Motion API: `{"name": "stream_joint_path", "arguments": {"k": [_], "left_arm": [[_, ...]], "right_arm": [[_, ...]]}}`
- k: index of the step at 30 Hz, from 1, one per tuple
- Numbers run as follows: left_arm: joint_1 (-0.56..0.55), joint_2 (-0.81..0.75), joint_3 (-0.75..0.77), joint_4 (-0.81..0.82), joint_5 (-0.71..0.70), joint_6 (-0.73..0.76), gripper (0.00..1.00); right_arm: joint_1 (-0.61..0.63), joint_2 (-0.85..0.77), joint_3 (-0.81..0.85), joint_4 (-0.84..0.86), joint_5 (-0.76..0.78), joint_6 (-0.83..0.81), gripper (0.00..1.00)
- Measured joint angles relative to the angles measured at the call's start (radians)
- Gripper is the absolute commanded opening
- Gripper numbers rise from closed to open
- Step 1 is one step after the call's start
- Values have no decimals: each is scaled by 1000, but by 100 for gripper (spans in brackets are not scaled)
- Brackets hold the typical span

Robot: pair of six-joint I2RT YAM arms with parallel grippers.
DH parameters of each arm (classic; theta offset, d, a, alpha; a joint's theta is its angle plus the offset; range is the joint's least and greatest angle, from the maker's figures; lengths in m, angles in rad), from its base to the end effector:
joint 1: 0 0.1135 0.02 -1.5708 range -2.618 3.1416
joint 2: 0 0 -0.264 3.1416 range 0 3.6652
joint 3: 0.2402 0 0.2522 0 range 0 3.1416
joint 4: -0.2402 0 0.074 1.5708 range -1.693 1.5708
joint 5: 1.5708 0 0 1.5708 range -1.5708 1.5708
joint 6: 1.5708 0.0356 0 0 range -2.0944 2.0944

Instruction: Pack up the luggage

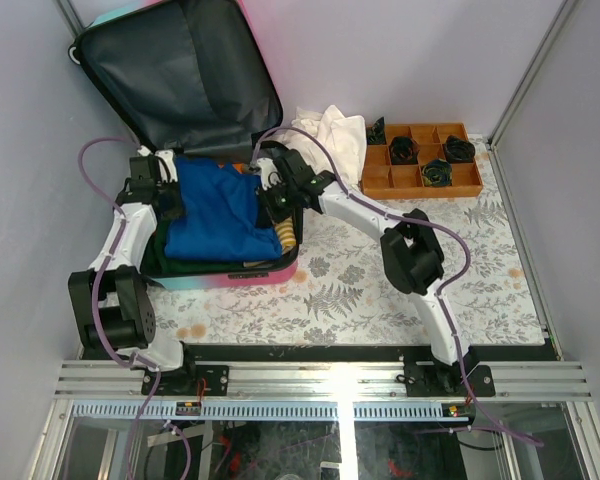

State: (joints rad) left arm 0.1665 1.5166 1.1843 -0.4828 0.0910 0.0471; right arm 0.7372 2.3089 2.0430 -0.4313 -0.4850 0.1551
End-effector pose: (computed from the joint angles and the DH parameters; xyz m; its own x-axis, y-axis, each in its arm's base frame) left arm 0.3278 0.0518 0.2743 -0.7218 -0.0737 -0.6882 -0.0697 0.9970 -0.0338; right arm 0.3817 0.3690 0.2346 -0.6024 -0.3624 -0.7112 -0.7756 0.4764 0.4142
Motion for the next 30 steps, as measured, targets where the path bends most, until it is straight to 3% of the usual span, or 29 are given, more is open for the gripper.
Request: {"name": "stream_joint_path", "arguments": {"k": [2,4,6,10,13,17,23,30], "left_arm": [[0,7,-26,24,-3,11,6],[0,15,-44,46,-9,21,13],[0,28,-43,53,-11,30,23],[1,56,-3,34,-6,50,53],[5,54,40,13,7,78,75],[16,13,88,3,44,111,99],[21,-65,195,-5,135,173,100],[31,-37,344,-29,247,220,100]], "right_arm": [[0,-36,-85,62,8,11,1],[2,-49,-111,91,23,15,9],[2,-51,-111,94,31,15,24],[0,-51,-82,60,45,3,68],[-11,-53,-40,11,50,-19,84],[-39,-93,-21,-48,46,-47,91],[-108,-201,-17,-82,7,-76,92],[-199,-291,-29,-82,-36,-85,91]]}}
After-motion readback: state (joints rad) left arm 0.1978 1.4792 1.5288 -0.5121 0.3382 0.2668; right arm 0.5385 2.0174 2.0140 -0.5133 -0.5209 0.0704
